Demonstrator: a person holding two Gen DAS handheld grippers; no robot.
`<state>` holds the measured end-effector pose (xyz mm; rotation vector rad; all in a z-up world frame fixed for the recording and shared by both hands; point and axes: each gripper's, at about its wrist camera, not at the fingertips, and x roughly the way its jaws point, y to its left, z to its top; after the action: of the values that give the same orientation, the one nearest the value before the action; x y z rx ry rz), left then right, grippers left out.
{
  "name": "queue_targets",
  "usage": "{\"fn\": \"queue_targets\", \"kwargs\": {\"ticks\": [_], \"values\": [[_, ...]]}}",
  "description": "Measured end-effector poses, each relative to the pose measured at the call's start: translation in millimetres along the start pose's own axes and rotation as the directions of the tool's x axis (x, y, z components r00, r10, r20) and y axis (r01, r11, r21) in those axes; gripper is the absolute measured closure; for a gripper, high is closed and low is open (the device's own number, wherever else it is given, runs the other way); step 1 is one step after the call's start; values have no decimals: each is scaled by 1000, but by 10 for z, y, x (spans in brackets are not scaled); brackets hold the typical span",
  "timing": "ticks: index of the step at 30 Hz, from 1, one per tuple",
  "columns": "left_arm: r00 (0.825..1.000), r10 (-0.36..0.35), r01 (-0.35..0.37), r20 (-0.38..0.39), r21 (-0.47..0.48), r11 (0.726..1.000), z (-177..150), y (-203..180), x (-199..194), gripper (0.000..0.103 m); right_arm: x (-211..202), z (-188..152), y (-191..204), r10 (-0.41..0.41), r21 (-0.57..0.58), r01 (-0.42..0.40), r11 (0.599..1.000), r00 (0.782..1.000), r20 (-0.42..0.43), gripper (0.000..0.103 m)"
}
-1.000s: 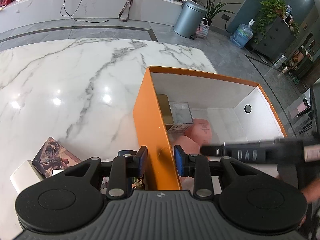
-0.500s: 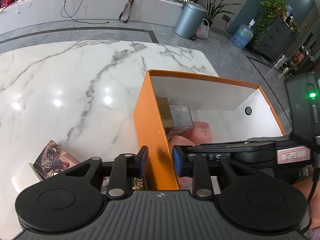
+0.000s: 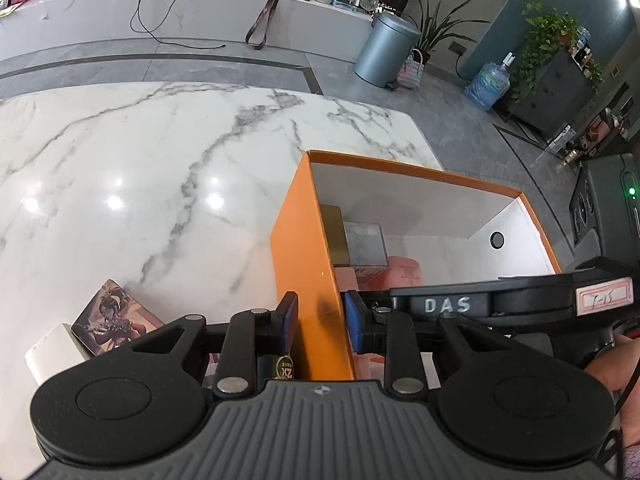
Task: Organize rigid objects
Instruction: 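Release the pink cup from the left tool while the right tool lowers the pink bottle into the box, then move both tools out of the orange box back toward the table items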
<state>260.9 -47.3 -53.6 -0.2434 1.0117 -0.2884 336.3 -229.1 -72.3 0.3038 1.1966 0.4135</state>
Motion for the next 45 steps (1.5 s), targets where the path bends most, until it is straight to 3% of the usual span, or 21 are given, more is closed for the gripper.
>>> {"fn": "queue_targets", "kwargs": {"ticks": [4,6,11,15,18,23,29,37,45], "values": [[1000,2,-2,1,4,1000,-13,-7,-12,71,-85,3,13,-58,-18,59,998,998,30,71],[1000,1,-1,1,0,1000,-19,-5,-18,71,-166,-5,-17,-128,-30,130,991,989,73,61],[1000,3,-3,-4,1,1000,-24,-8,2,71,-183,-37,-115,-329,-82,340,937,937,118,57],[1000,6,-6,-11,6,1000,-41,-24,22,71,-16,-29,-232,-315,-46,317,947,948,53,53],[1000,9,-9,-14,4,1000,-52,-17,26,71,49,-59,-253,-335,-35,336,941,942,24,61],[1000,6,-6,-12,4,1000,-51,-8,28,71,13,-116,-250,-336,-53,334,941,942,-18,62],[1000,-2,2,-12,4,1000,-62,-19,12,72,1,-260,-157,-253,-60,250,966,966,-54,62],[1000,-12,12,-12,24,1000,-72,-27,-87,73,-6,-295,47,-286,-138,283,949,958,-6,58],[1000,-22,21,22,33,999,-118,-6,-379,73,-365,-355,227,-292,-135,303,943,952,94,57]]}}
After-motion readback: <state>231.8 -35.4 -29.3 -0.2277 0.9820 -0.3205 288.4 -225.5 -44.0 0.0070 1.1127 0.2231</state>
